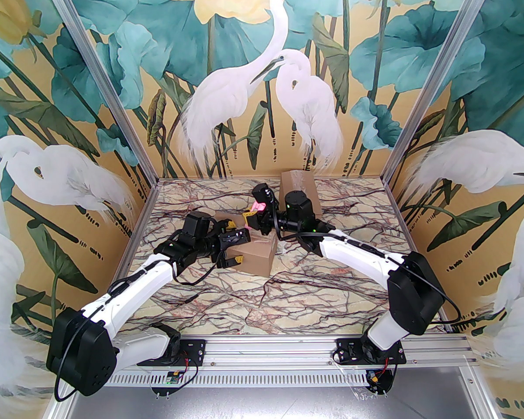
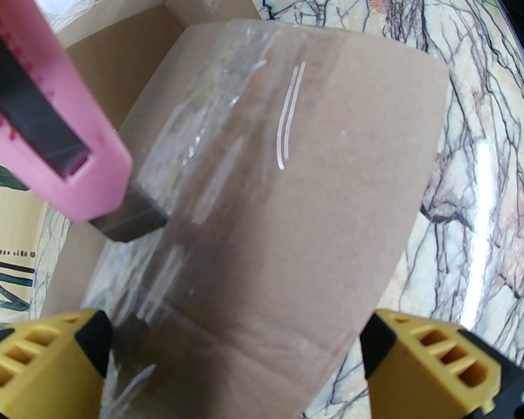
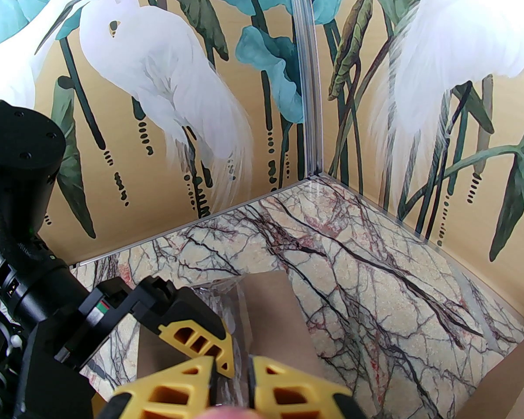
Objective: Unpack the express box
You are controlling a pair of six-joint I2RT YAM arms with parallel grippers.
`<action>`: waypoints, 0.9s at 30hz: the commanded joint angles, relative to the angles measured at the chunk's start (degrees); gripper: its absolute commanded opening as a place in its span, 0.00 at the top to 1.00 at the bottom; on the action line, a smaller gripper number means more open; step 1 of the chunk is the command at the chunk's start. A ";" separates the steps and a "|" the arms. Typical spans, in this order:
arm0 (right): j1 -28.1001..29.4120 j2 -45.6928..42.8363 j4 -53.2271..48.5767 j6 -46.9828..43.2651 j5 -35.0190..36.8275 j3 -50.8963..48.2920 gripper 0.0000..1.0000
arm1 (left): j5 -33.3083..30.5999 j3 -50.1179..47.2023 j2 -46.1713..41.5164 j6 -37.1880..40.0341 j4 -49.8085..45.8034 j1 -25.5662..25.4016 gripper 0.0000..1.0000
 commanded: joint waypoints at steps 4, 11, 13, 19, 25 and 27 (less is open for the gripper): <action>0.00 -1.27 -2.90 0.47 0.07 -0.96 1.00 | -3.51 -2.62 1.85 -2.65 2.62 1.60 0.05; -0.06 -3.17 -6.07 0.20 1.85 -1.39 1.00 | -4.94 -3.92 2.12 -4.93 3.37 2.66 0.07; -0.02 -3.90 -6.76 -0.57 2.66 -1.97 1.00 | -4.97 -4.37 1.99 -4.98 3.33 2.99 0.07; -0.99 -5.66 -8.29 -2.33 3.43 -3.65 1.00 | -4.02 -5.05 1.59 -4.56 2.94 3.51 0.08; -2.83 -7.07 -9.26 -4.03 2.11 -5.31 1.00 | -2.84 -5.09 1.46 -3.37 1.83 3.70 0.09; -3.49 -7.66 -8.97 -4.39 1.93 -5.80 1.00 | -1.72 -5.01 1.37 -2.61 1.07 3.66 0.09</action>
